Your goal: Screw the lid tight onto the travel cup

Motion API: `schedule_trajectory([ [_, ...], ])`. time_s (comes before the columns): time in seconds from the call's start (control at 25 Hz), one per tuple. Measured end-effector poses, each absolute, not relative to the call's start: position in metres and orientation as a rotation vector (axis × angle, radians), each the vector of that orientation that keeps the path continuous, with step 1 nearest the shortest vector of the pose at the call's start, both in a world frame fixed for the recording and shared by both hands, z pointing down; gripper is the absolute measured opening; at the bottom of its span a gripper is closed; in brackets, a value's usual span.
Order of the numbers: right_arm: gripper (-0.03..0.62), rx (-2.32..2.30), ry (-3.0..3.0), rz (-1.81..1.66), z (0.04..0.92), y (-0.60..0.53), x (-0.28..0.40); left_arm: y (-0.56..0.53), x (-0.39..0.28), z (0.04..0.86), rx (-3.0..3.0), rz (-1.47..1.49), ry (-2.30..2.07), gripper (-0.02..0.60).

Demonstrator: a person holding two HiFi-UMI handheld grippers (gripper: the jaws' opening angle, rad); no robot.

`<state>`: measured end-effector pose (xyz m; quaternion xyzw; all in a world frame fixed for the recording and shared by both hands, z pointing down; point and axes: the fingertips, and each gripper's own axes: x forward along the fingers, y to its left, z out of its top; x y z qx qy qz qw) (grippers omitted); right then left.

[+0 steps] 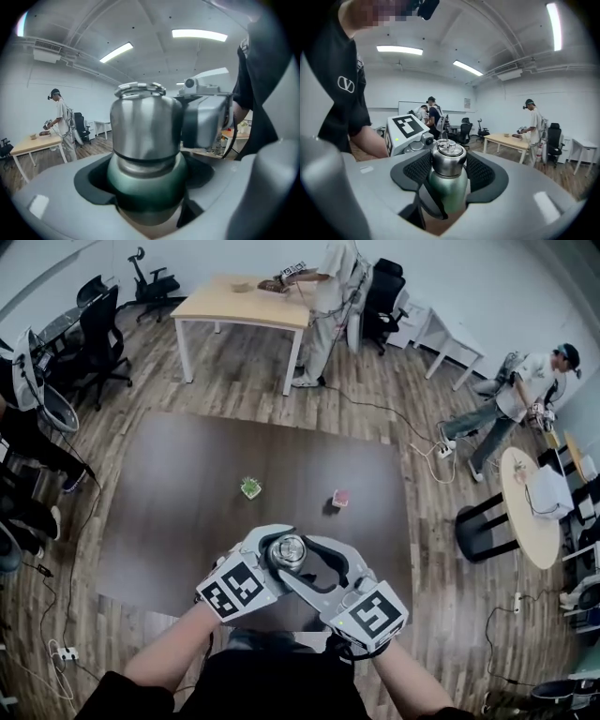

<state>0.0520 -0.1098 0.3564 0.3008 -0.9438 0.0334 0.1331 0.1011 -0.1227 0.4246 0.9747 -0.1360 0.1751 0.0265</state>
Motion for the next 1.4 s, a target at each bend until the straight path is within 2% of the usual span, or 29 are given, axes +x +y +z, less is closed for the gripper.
schedule_trajectory([
  [0.12,0.248,0.624,-2.849,0.104,0.346,-0.102,0.055,-0.114,0.102,0.418,3.014,0.507,-0.323,0.387],
  [0.28,0.249,0.29,-2.841,0.028,0.347,-0.091,0.053,-0.099,0.106,0.426,3.06,0.62,-0.23,0.385],
  [0.44,0.249,0.16,-2.827,0.013,0.344,-0.088,0.048,-0.096,0.107,0.418,3.055,0.586,-0.211,0.385],
  [0.8,0.238,0.844,-2.768,0.14,0.354,-0.113,0.046,-0.126,0.093,0.434,3.017,0.728,-0.516,0.385],
  [1.04,0.241,1.005,-2.709,0.123,0.359,-0.114,0.046,-0.128,0.094,0.44,3.003,0.717,-0.526,0.387],
  [1.16,0.241,0.847,-2.788,0.127,0.351,-0.108,0.043,-0.121,0.095,0.429,3.001,0.634,-0.4,0.387],
  [1.4,0.241,0.304,-2.823,0.038,0.343,-0.096,0.054,-0.105,0.097,0.427,3.02,0.666,-0.236,0.388],
])
